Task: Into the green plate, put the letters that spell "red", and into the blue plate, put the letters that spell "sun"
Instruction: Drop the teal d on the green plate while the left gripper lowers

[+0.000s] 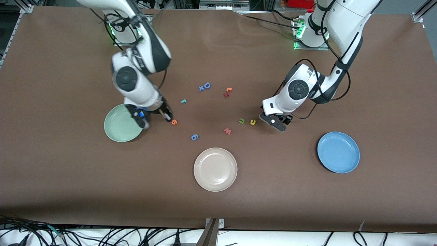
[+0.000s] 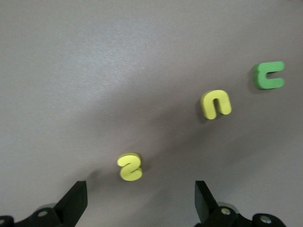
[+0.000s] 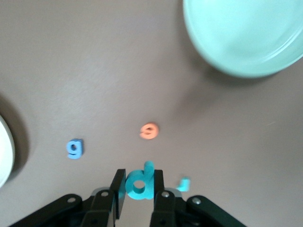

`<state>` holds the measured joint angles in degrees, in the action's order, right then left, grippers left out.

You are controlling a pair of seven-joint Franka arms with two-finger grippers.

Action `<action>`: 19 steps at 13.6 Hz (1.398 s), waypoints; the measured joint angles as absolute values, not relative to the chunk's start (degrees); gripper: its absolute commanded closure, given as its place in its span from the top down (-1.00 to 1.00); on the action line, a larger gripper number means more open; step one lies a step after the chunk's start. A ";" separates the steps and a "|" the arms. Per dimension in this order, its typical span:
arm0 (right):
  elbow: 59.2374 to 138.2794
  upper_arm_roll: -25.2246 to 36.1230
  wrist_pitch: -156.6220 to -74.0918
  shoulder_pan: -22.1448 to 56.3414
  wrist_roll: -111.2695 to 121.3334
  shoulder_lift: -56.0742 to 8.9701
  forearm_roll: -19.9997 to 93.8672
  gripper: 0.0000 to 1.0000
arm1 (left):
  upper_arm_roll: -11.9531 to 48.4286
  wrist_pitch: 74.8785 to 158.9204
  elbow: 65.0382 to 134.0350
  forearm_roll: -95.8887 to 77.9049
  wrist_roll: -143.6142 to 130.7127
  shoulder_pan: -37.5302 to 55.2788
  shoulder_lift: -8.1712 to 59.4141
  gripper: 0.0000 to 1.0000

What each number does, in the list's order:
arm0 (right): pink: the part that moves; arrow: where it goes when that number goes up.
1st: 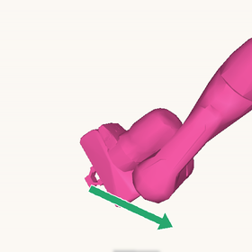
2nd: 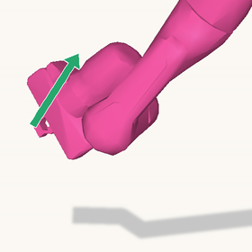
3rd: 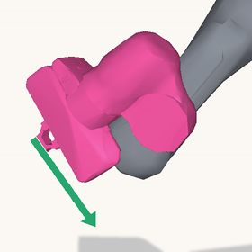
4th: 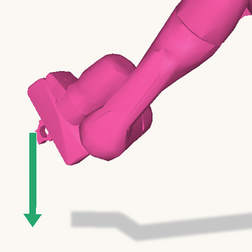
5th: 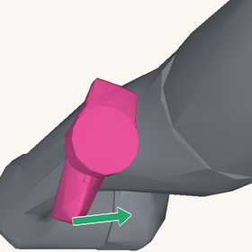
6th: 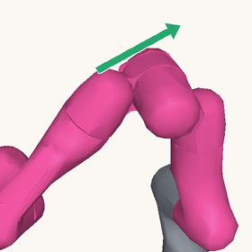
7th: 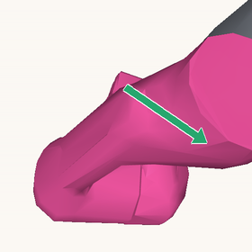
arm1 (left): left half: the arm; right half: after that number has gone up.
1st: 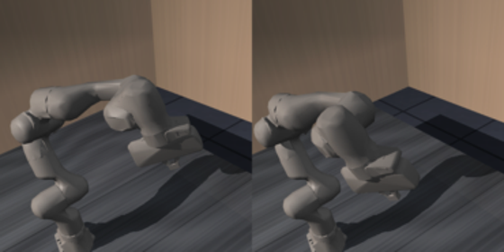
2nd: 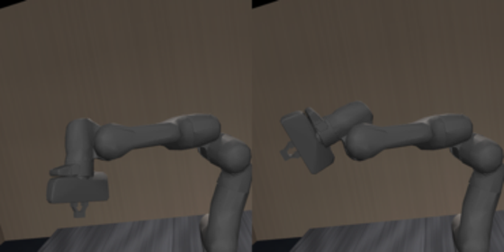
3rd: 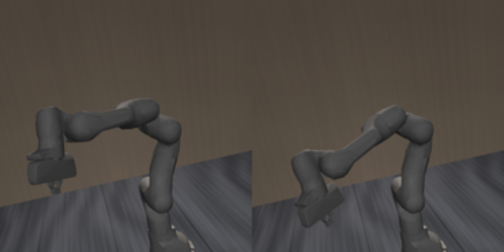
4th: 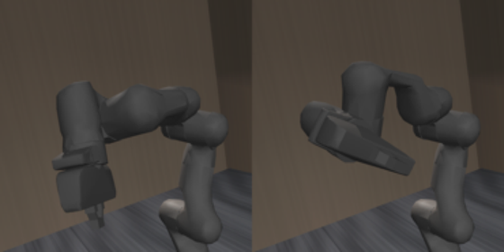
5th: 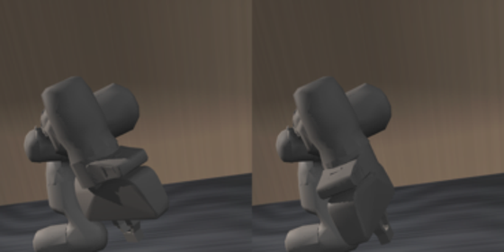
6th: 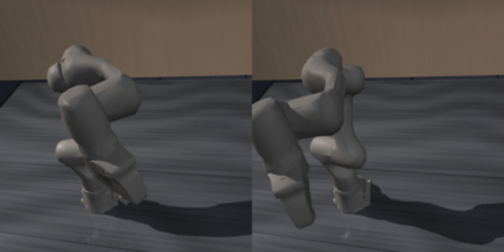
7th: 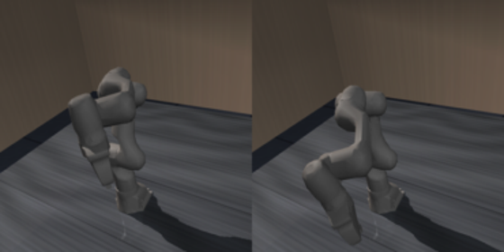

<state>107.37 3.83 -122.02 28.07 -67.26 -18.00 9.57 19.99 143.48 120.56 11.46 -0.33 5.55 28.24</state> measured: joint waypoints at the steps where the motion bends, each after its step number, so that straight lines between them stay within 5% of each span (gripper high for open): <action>1: 107.41 6.01 -118.72 27.64 -62.32 -16.36 9.93 -0.74 | 19.97 143.52 120.56 13.97 -2.68 5.55 28.34 1.00; 5: 108.37 16.12 -113.21 27.21 -39.67 -14.31 10.17 -0.73 | 20.01 143.75 120.53 17.94 -8.14 5.56 28.59 1.00; 10: 110.39 22.96 -117.68 26.41 -23.44 -17.96 10.25 -0.72 | 20.12 145.16 120.28 17.94 -8.68 5.64 29.98 0.98; 12: 111.77 23.01 -122.04 26.28 -21.45 -20.38 10.28 -0.72 | 20.12 147.15 120.23 17.94 -8.76 5.65 31.01 0.78; 16: 113.31 23.06 -125.09 25.26 -18.42 -23.09 10.31 -0.62 | 20.06 148.14 119.46 17.94 -8.87 5.60 32.03 0.05; 19: 113.39 23.06 -125.26 24.53 -17.43 -23.17 10.39 -0.43 | 19.93 148.14 118.96 17.94 -8.88 5.25 31.94 -0.09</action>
